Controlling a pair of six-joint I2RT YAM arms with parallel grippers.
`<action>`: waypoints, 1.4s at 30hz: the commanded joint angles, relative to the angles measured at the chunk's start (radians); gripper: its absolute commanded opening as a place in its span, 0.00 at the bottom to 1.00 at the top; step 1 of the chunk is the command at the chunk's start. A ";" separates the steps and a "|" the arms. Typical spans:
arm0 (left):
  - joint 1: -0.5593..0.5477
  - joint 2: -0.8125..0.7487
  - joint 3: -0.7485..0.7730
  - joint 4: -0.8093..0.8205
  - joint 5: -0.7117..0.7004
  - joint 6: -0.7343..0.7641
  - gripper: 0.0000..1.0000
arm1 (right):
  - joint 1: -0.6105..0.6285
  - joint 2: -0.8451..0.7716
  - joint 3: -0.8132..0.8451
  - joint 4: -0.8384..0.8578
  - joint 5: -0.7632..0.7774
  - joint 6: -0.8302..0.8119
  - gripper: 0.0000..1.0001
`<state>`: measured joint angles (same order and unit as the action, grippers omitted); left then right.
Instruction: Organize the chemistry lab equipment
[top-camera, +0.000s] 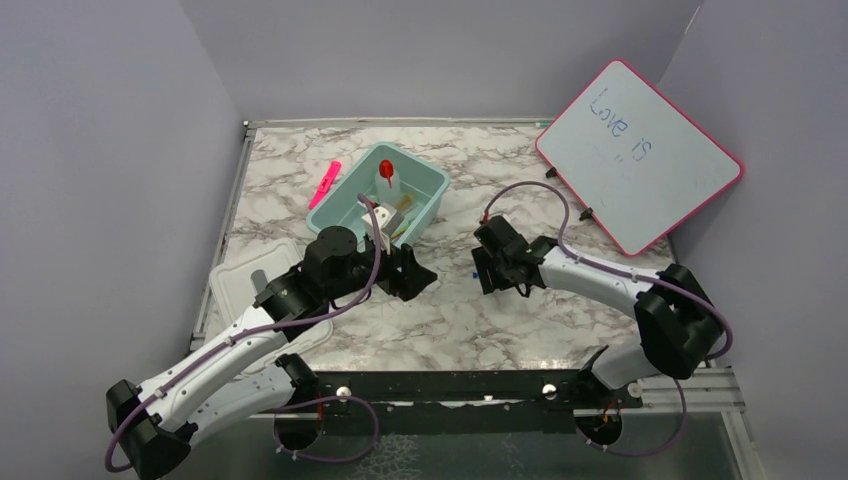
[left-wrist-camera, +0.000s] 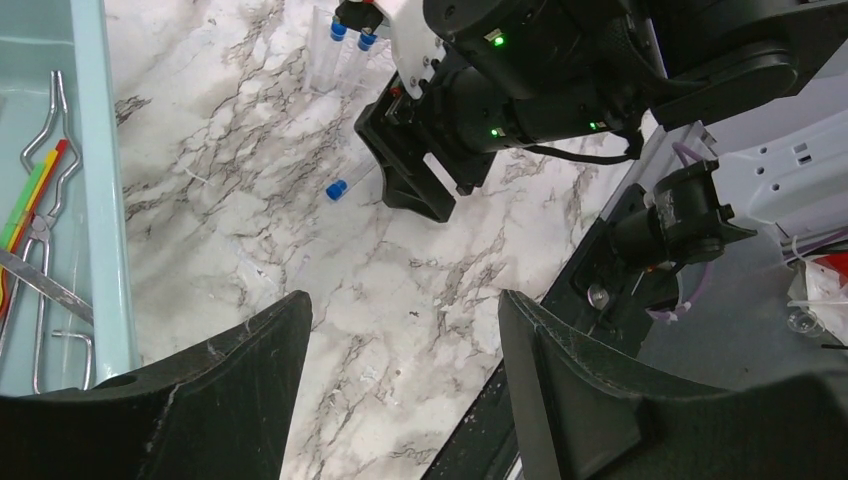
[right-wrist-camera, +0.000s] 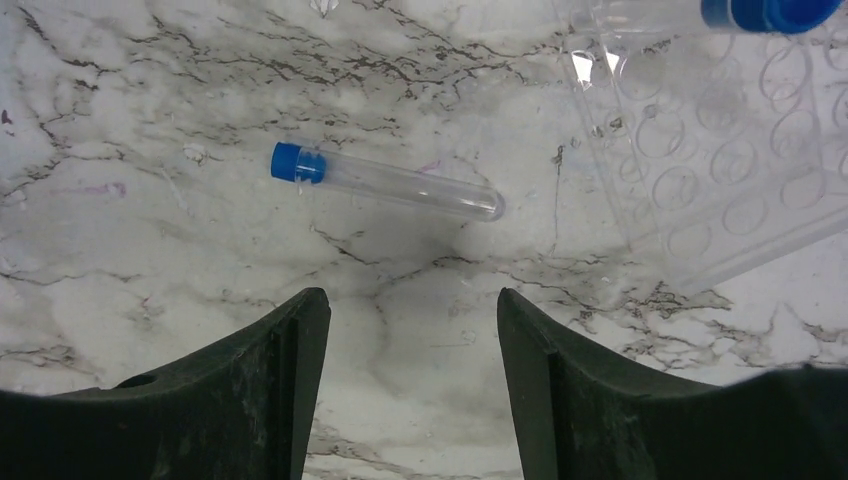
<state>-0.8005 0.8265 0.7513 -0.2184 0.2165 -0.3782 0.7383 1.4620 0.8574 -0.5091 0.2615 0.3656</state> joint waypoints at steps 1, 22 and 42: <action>0.000 -0.003 0.001 0.005 0.000 -0.003 0.72 | 0.001 0.045 0.039 0.064 0.046 -0.072 0.67; 0.000 0.001 0.029 -0.054 -0.051 0.022 0.73 | -0.008 0.309 0.177 0.177 0.004 -0.201 0.55; 0.000 0.006 0.010 -0.017 -0.016 -0.065 0.73 | -0.023 0.144 0.127 0.148 0.027 0.024 0.09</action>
<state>-0.8005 0.8288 0.7570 -0.2783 0.1890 -0.3855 0.7185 1.7000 1.0103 -0.3630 0.2562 0.2924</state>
